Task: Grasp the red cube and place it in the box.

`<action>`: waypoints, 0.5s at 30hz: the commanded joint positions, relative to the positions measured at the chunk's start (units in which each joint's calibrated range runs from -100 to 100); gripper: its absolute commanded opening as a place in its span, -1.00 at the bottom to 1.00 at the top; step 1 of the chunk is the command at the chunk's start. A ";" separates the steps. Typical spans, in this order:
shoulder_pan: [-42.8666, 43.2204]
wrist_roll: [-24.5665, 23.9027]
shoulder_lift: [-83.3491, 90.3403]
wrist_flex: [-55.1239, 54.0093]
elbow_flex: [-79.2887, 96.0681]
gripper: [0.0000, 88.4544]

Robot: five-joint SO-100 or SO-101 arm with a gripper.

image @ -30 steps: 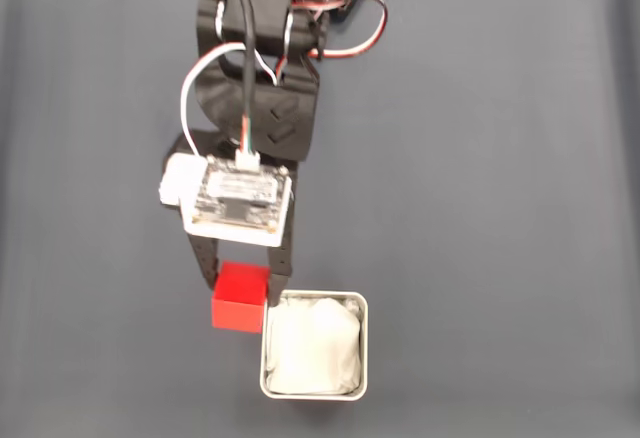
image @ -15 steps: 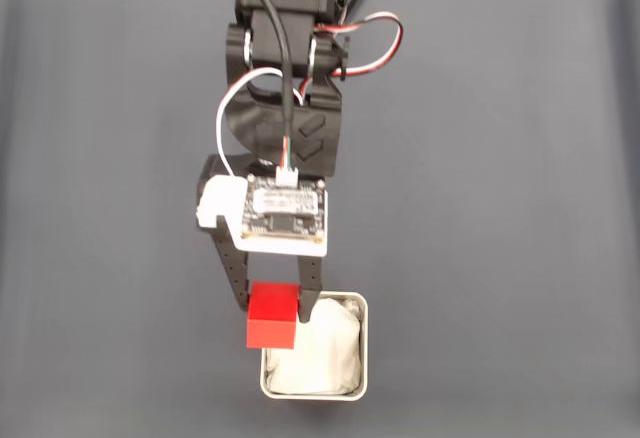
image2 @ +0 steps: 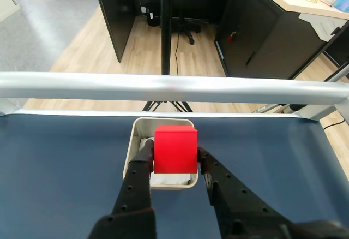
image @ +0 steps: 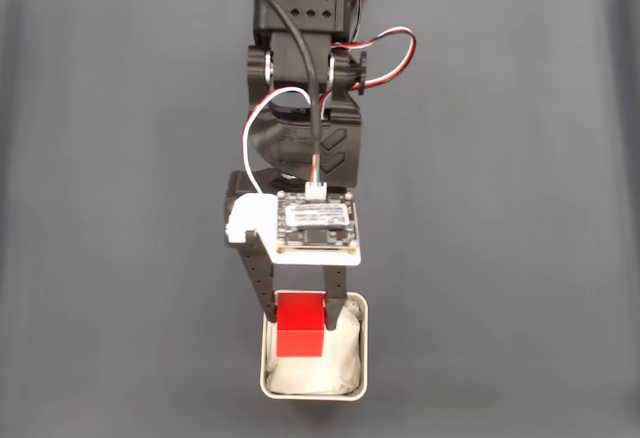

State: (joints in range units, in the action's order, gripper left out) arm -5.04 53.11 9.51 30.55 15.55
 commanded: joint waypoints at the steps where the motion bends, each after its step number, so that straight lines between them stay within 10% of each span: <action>1: 0.93 -0.24 0.20 -2.02 -0.31 -0.86; 15: 1.85 -0.29 -2.40 -3.83 -0.31 -0.86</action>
State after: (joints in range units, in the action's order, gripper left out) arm -4.08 53.11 6.47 28.08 15.55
